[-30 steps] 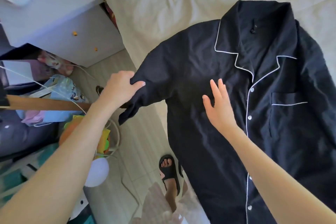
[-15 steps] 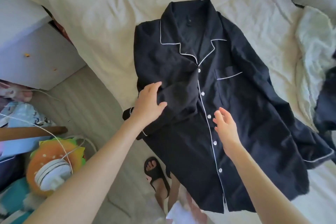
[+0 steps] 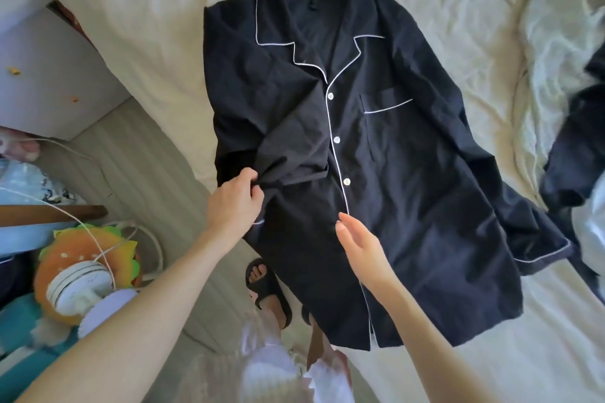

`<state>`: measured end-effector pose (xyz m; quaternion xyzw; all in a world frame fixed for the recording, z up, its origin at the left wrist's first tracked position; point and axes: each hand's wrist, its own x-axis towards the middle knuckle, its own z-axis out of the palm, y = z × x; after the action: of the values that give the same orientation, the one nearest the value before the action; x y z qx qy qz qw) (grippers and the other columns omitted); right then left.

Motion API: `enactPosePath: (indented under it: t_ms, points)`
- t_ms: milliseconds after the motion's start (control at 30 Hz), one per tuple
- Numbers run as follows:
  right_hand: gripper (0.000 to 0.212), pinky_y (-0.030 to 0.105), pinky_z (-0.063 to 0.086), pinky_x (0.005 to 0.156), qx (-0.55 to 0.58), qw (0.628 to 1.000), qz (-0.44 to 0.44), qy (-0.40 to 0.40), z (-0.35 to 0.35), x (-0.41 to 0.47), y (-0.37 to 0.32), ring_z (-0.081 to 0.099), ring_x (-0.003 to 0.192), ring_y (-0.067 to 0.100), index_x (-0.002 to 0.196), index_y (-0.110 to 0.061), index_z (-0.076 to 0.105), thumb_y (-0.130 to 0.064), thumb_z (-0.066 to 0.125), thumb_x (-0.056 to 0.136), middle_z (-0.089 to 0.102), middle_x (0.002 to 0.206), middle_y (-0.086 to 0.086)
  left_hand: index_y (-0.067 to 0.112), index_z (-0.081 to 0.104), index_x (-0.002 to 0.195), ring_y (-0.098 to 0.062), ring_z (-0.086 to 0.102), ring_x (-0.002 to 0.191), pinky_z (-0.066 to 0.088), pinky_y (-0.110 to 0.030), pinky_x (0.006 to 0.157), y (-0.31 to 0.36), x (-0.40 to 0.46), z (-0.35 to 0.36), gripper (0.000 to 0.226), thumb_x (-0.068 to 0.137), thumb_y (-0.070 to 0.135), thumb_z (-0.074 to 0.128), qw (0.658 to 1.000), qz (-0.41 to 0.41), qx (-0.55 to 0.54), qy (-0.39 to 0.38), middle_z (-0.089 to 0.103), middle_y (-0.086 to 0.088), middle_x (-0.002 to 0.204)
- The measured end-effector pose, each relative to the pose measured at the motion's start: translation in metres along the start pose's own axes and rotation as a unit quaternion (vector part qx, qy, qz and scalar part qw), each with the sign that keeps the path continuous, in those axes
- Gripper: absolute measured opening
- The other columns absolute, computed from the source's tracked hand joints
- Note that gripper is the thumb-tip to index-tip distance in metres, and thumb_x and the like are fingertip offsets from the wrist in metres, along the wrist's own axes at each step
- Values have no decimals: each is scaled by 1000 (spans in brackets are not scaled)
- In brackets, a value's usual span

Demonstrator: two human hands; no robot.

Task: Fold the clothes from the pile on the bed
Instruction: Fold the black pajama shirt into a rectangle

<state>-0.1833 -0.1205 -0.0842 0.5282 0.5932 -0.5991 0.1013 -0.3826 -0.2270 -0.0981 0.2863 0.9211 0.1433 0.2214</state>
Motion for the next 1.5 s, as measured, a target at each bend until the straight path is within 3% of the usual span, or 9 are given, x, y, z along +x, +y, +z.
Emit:
enactPosePath:
  t_ms: [133, 400, 600, 733, 800, 967, 1233, 1333, 1500]
  points:
    - [28, 31, 52, 89, 214, 975, 59, -29, -33, -14, -8, 64, 104, 11, 116, -25, 57, -41, 43, 98, 67, 114, -2, 12, 60, 113, 2, 60, 69, 40, -6, 56, 62, -30, -20, 23, 94, 22, 55, 986, -1, -165, 1, 53, 19, 68]
    - [57, 41, 47, 95, 458, 881, 82, 86, -117, -7, 25, 59, 115, 20, 129, -17, 54, -59, 38, 94, 61, 127, 6, 23, 43, 140, 0, 52, 112, 38, -14, 96, 182, -45, 16, 43, 97, 21, 48, 908, 86, -311, -266, 58, 7, 128]
    - [35, 37, 51, 84, 363, 918, 120, 107, -144, 28, 34, 60, 106, 16, 110, -25, 58, -52, 58, 87, 60, 120, -1, 21, 54, 128, -1, 52, 98, 38, -1, 75, 132, -62, 55, 34, 96, 15, 46, 949, -49, -249, -188, 58, 5, 124]
    - [39, 40, 50, 90, 370, 899, 187, 141, -144, 54, 34, 59, 110, 28, 125, -8, 54, -16, 65, 88, 61, 121, 11, 17, 55, 126, -10, 57, 103, 47, -28, 95, 109, -54, 61, 31, 96, 14, 48, 941, -159, -274, -116, 59, 0, 122]
    - [31, 38, 50, 89, 379, 888, 189, 179, -143, 57, 33, 59, 110, 29, 120, -5, 55, -2, 59, 89, 60, 121, 14, 12, 57, 123, -12, 60, 102, 52, -28, 86, 109, -43, 61, 30, 94, 11, 53, 888, -242, -389, -49, 62, -4, 116]
    - [16, 29, 54, 75, 395, 896, 55, 196, -175, 55, 26, 65, 89, 15, 103, -17, 62, -8, 52, 95, 67, 100, 2, 2, 45, 133, -24, 46, 128, 43, -36, 100, 123, 10, 49, 36, 99, 14, 43, 601, -397, -693, -18, 50, -15, 136]
    - [23, 18, 48, 58, 213, 930, -57, 294, -231, 88, 1, 57, 59, -5, 70, -22, 54, -18, 54, 92, 59, 57, -21, 4, 55, 113, -22, 64, 92, 55, -35, 62, 103, 25, 29, 21, 93, 8, 55, 565, -415, -710, 64, 60, -8, 107]
    - [13, 37, 51, 90, 163, 947, 16, 277, -225, 90, 8, 62, 98, 18, 103, -21, 59, -20, 53, 91, 68, 99, 0, 7, 51, 122, -23, 57, 109, 52, -33, 68, 82, 8, 26, 25, 98, 13, 45, 569, -435, -697, 20, 57, -6, 115]
    - [60, 47, 28, 108, -146, 936, 17, 321, -206, 77, -10, 35, 134, 32, 146, -11, 28, -28, 52, 94, 39, 146, 12, 2, 32, 142, -24, 37, 136, 43, -31, 94, 51, 18, 14, 41, 103, 12, 24, 574, -429, -698, -3, 39, -11, 147]
